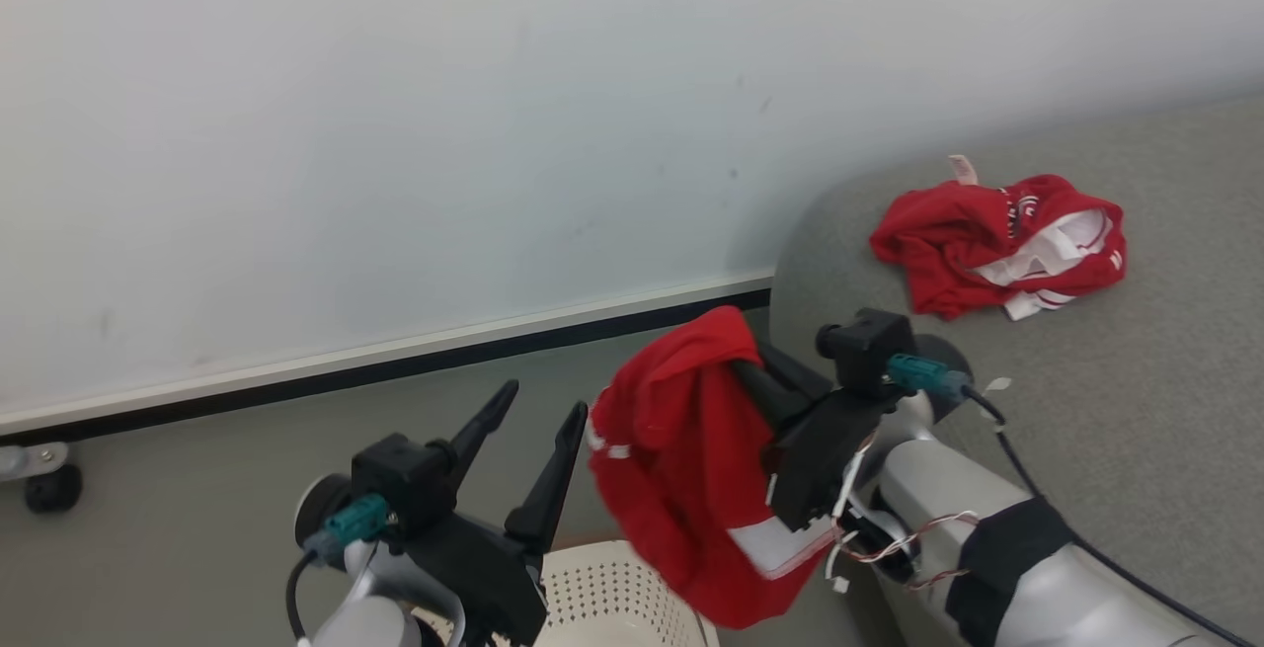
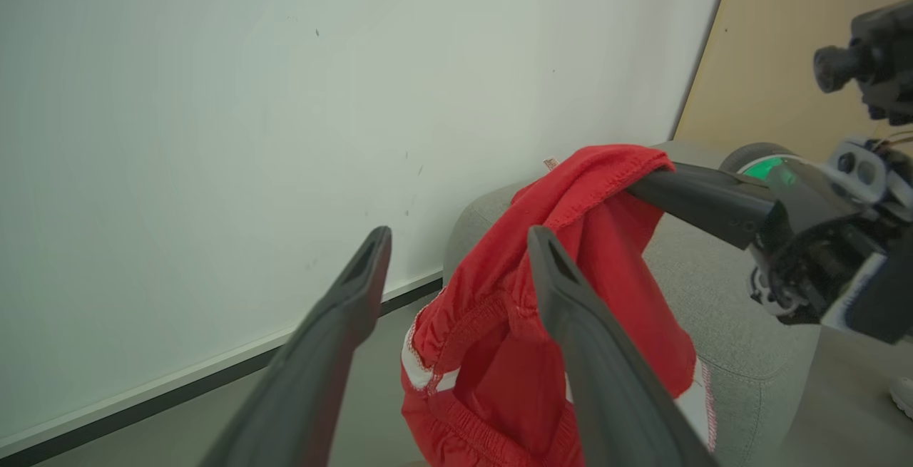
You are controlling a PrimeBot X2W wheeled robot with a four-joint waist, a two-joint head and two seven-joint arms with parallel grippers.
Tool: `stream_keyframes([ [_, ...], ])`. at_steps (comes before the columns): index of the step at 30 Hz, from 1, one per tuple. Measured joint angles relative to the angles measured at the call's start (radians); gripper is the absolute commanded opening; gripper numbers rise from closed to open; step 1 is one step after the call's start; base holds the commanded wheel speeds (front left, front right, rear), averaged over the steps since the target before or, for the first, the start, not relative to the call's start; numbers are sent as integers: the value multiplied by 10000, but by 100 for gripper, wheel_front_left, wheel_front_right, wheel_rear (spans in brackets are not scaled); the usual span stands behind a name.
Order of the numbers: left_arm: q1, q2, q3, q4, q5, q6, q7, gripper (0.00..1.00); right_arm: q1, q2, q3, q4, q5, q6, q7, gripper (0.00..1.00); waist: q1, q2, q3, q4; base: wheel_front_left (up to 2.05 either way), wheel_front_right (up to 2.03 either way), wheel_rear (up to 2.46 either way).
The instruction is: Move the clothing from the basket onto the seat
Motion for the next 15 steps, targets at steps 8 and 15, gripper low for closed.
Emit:
stream_keyframes([
  [8,680,46,-307,-29,2,-12,-176,100,0,-1018,-431,-330,-305,-40,-2,0,0,0,31,-791,0,0,0],
  [15,995,-128,-579,-54,6,-15,-353,100,6,-1638,-704,-780,-562,-196,-4,0,-1,0,46,-1558,0,0,0],
])
